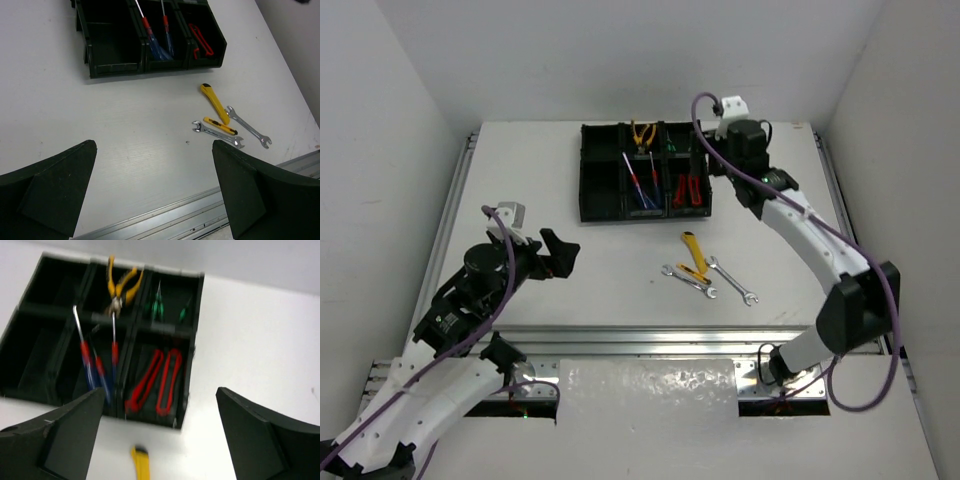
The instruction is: Sort the tools into containers
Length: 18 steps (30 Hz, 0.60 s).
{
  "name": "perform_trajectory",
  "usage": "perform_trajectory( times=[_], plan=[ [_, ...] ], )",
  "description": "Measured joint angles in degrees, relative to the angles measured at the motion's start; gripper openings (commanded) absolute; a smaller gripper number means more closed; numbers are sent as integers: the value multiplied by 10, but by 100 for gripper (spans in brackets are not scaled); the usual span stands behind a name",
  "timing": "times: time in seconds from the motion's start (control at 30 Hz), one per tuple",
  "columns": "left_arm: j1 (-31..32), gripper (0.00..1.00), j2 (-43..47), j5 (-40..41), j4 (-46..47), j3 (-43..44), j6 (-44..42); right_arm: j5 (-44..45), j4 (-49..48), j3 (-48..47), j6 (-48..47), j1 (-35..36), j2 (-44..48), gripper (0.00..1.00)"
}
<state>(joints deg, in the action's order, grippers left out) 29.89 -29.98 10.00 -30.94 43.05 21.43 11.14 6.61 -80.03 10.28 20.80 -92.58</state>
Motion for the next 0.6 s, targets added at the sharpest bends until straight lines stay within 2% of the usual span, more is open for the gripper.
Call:
perform_trajectory(
  times=[0.13,0.27,0.3,0.47,0.6],
  plan=[
    [-5,100,-9,-5,2,0,-2,-10,42,146,18,8,106,78],
    [-10,100,-19,-12,4,0,-3,-34,92,240,26,12,103,65],
    [-11,100,-22,-14,4,0,-4,-41,104,251,26,12,93,59],
    [-15,100,-37,-19,5,0,-4,-67,126,255,27,12,21,51],
    [-15,99,-40,-19,5,0,-5,-86,128,223,24,12,-43,45]
  ],
)
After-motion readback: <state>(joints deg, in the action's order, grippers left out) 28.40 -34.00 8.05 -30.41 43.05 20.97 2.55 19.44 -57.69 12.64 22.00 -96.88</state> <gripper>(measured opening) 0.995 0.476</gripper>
